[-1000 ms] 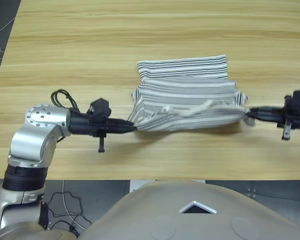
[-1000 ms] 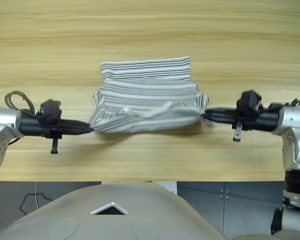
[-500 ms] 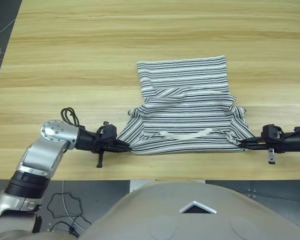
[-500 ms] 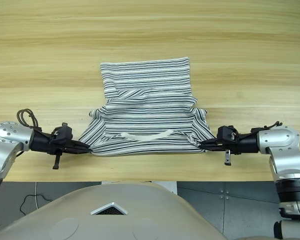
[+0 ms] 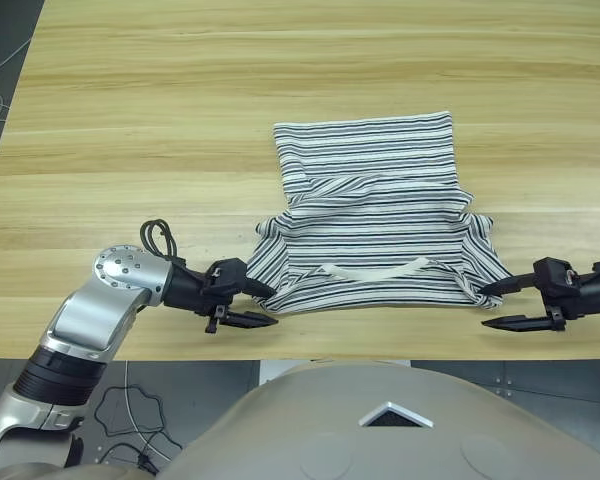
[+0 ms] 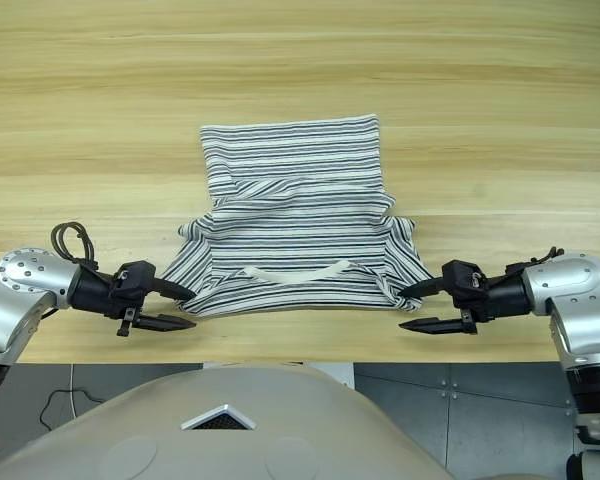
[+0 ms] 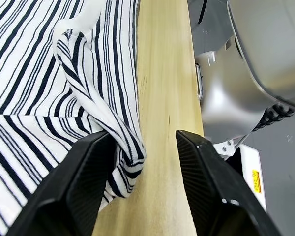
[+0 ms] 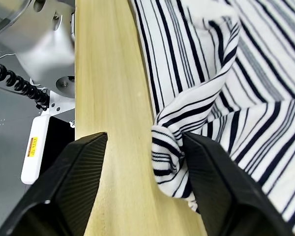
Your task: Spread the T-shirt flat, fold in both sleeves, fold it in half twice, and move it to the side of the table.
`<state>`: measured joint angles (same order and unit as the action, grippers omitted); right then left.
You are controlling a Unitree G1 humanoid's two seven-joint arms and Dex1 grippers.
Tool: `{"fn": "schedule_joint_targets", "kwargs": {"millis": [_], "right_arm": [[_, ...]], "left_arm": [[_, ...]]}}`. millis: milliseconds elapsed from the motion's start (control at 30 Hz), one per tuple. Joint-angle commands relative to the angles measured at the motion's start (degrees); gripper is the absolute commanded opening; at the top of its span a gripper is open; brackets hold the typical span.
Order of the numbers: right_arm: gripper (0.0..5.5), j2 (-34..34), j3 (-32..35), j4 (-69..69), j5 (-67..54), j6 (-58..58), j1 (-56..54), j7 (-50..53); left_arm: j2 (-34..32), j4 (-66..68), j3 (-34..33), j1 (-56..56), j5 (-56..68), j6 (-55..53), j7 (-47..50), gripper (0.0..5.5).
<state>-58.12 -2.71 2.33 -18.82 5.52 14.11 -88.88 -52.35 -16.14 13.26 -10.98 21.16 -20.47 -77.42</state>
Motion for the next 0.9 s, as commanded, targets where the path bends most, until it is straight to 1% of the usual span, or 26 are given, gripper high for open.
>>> {"fn": "schedule_joint_targets", "kwargs": {"millis": [33,133,167,300,367,433,500,567,667,800,900], "right_arm": [[2.80,-0.88,2.48,-0.04,-1.72,2.31,-3.46,1.00],[2.80,-0.16,4.15,-0.28,-4.46,5.48,-6.58,1.14],[2.80,1.09,5.08,-0.14,-6.30,7.65,-8.50,2.36],[2.80,4.84,8.33,-1.26,-14.70,18.12,-14.36,6.81],[2.80,6.21,9.05,-1.40,-16.73,21.48,-16.47,8.99],[2.80,9.96,7.19,-0.13,-11.35,19.75,-19.10,17.69],[2.80,14.20,3.52,1.91,-3.96,17.74,-21.86,27.31],[2.80,19.30,-1.12,3.77,2.44,16.67,-24.23,35.02],[2.80,27.22,-6.51,6.47,8.61,15.54,-27.92,43.11],[2.80,36.10,-10.20,17.30,14.83,12.34,-34.80,51.61],[2.80,40.44,-9.70,24.75,16.69,10.08,-39.41,56.07]], "left_arm": [[0.03,0.21,-2.38,2.98,3.07,-2.98,-0.04,2.34],[0.69,0.41,-3.37,3.81,5.21,-4.44,0.24,2.34],[1.48,0.34,-4.24,4.70,6.89,-5.77,0.82,2.34],[4.88,1.68,-8.75,10.82,14.79,-12.47,3.13,2.34],[6.65,3.61,-10.65,14.55,17.42,-15.34,4.98,2.34],[8.70,6.05,-10.35,17.45,15.70,-15.28,8.15,2.34],[10.48,7.32,-9.71,18.48,13.79,-14.33,10.78,2.34],[12.72,8.14,-7.01,18.26,9.73,-11.27,13.39,2.34],[14.07,5.72,-0.05,14.96,3.15,-5.73,13.56,2.34],[17.79,2.61,6.32,12.81,-0.30,-3.16,14.75,2.34],[19.66,1.20,9.96,11.75,-1.80,-2.54,15.15,2.34]]}}
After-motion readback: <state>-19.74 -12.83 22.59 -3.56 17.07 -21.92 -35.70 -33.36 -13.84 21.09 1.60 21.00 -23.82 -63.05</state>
